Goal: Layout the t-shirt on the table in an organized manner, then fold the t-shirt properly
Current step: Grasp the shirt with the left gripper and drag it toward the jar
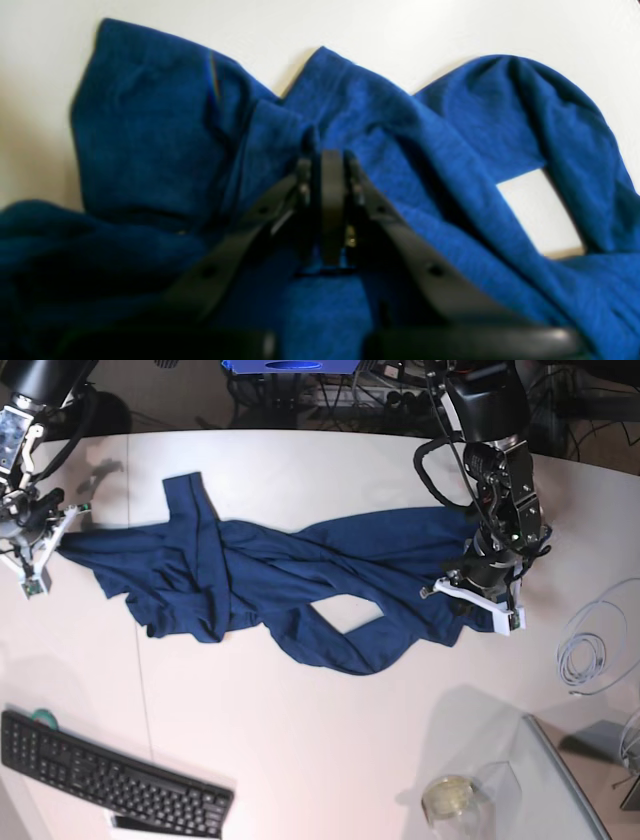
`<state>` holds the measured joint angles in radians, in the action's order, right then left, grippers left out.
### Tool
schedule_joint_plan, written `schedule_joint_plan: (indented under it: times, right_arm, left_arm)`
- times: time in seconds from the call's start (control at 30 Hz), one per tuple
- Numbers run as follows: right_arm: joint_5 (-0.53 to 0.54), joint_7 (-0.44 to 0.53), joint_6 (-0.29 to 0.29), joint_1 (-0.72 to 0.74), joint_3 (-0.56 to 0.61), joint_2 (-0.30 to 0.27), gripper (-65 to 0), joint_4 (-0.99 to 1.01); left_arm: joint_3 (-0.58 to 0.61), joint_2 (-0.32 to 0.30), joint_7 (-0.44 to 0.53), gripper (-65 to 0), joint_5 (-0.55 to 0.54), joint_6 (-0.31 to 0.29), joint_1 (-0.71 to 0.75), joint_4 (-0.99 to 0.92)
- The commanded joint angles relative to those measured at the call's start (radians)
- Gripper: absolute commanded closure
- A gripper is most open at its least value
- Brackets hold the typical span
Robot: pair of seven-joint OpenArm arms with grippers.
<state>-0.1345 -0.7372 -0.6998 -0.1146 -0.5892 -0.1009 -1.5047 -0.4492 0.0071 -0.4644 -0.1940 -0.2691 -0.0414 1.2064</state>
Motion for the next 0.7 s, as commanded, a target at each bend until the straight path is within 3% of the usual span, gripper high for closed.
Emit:
schedule_joint_plan:
  times: [0.0, 0.23, 0.43, 0.57, 0.67]
  right_arm:
    - [0.006, 0.011, 0.002, 0.011, -0.001, -0.015, -0.2, -0.015]
    - [0.005, 0.011, 0.002, 0.034, -0.001, -0.015, -0.2, -0.015]
    - [0.002, 0.011, 0.002, 0.126, -0.001, -0.026, -0.2, 0.048]
    - [0.002, 0.009, 0.002, 0.186, -0.001, -0.050, -0.2, 0.117]
    - [0.002, 0.009, 0.002, 0.224, -0.001, -0.078, -0.2, 0.158]
  left_arm:
    - [0.002, -0.015, 0.020, 0.0, -0.011, -0.005, -0.016, 0.023]
    - [0.016, -0.014, 0.011, 0.0, -0.009, -0.005, -0.078, 0.091]
    - [0.128, -0.015, 0.011, 0.0, -0.008, -0.002, -0.190, 0.106]
    - [0.192, -0.015, 0.011, 0.0, -0.008, 0.087, -0.259, 0.106]
    - [0.231, -0.017, 0.011, 0.0, -0.011, 0.109, -0.312, 0.108]
